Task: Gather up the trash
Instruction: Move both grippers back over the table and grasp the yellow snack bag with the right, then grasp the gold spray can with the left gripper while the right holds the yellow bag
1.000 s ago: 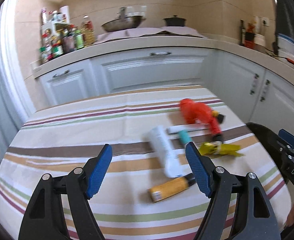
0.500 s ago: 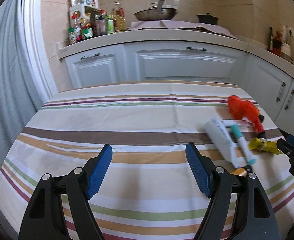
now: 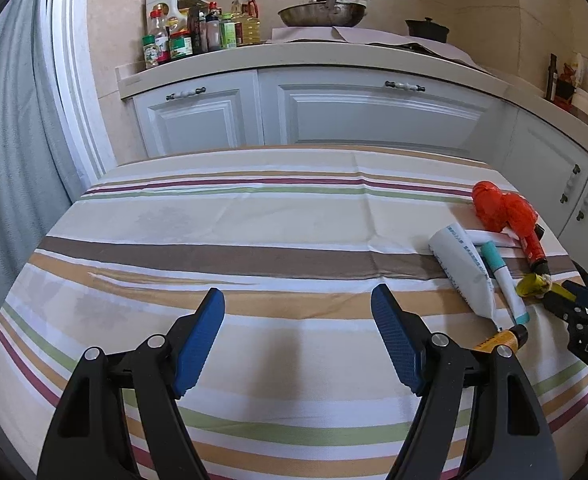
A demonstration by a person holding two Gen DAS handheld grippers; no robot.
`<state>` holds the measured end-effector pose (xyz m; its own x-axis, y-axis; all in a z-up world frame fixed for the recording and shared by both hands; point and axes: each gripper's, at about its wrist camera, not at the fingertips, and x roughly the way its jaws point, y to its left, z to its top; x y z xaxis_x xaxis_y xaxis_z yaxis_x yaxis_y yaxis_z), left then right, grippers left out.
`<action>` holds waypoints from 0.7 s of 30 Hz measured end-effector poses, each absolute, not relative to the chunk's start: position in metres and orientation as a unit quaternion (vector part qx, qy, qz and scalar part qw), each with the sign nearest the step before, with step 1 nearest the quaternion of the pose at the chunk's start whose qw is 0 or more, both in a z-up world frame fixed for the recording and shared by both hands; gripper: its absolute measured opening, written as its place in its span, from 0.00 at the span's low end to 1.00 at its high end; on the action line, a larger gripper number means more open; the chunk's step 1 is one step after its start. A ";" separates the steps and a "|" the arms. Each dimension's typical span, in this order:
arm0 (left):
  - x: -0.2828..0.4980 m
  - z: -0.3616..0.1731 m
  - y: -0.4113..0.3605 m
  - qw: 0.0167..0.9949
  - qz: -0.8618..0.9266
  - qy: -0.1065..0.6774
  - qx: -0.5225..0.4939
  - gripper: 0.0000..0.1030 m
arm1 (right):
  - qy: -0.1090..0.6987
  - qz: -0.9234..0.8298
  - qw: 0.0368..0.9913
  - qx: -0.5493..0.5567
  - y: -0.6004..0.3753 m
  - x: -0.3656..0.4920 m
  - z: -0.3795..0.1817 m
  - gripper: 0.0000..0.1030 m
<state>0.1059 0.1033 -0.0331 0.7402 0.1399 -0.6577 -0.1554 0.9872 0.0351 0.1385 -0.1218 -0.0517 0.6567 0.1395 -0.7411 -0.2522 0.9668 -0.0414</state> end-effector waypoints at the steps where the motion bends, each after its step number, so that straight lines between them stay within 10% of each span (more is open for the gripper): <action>1: 0.106 -0.033 0.103 0.933 0.078 0.352 -0.011 0.71 | 0.401 0.110 0.907 -0.073 -0.121 0.138 -0.051 0.19; 21: 0.098 -0.031 0.053 0.938 0.002 0.347 0.009 0.71 | 0.362 0.096 0.926 -0.034 -0.153 0.097 -0.030 0.06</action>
<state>0.0983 0.0531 -0.0312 0.7592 0.0090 -0.6508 0.0033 0.9998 0.0178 0.0973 -0.1526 -0.0300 0.7188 0.1538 -0.6780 -0.2032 0.9791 0.0066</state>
